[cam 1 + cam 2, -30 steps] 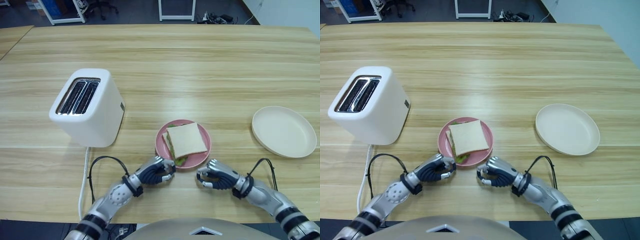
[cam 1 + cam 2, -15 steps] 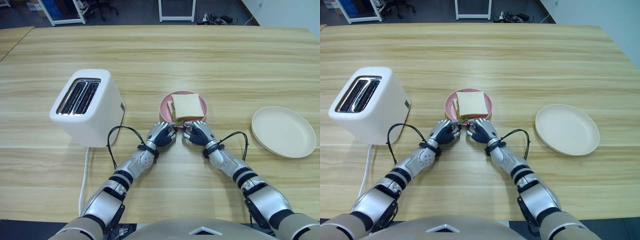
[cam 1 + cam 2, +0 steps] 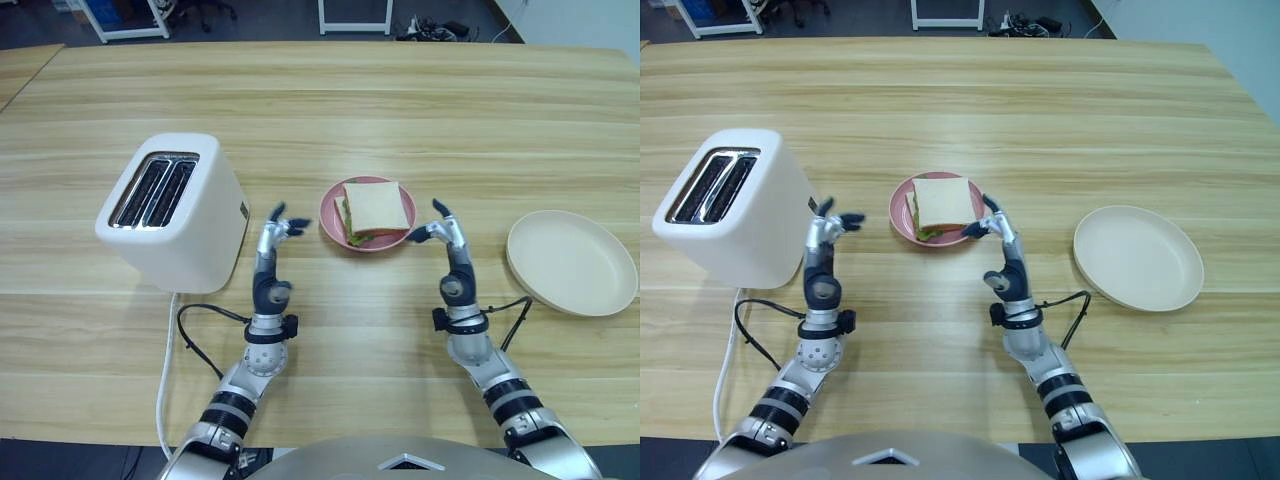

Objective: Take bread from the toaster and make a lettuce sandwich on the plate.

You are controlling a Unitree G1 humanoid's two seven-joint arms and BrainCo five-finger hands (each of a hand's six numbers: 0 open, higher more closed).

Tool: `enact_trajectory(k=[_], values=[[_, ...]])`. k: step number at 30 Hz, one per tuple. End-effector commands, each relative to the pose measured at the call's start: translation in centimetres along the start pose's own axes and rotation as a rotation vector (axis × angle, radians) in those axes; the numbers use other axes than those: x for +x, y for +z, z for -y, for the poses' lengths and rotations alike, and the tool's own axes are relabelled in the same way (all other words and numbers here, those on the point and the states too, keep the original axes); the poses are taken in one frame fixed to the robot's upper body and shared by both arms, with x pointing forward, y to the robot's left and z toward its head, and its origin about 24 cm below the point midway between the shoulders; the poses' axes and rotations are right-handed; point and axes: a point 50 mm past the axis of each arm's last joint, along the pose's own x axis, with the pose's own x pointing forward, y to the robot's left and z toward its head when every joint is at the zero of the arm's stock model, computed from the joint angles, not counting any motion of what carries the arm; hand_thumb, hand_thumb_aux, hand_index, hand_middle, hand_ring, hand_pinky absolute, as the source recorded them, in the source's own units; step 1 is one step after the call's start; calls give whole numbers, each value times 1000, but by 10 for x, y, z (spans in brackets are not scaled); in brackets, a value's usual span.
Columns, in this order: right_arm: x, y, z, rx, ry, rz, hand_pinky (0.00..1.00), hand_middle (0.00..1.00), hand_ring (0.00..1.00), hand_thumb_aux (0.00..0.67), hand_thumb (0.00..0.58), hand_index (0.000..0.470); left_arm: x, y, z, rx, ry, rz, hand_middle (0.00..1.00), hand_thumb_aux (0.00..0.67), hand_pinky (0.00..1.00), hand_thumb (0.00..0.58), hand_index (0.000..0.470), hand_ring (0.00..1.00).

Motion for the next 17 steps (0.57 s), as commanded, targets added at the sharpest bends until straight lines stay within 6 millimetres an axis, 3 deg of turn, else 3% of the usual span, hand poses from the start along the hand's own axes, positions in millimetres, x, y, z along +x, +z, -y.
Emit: enact_trajectory(k=[1, 7, 14, 17], values=[[-10, -10, 5, -16, -44, -130, 0, 0, 0, 0, 0, 0, -7, -3, -2, 24, 8, -84, 0, 0, 0, 0, 0, 0], [-12, -12, 10, 9, -112, -169, 0, 0, 0, 0, 0, 0, -14, -8, 0, 51, 12, -166, 0, 0, 0, 0, 0, 0], [-7, -13, 8, 26, -188, -209, 0, 0, 0, 0, 0, 0, -3, -8, -2, 186, 136, -176, 0, 0, 0, 0, 0, 0], [-6, -14, 5, 17, -188, -219, 0, 0, 0, 0, 0, 0, -5, -11, 0, 205, 86, -204, 0, 0, 0, 0, 0, 0]])
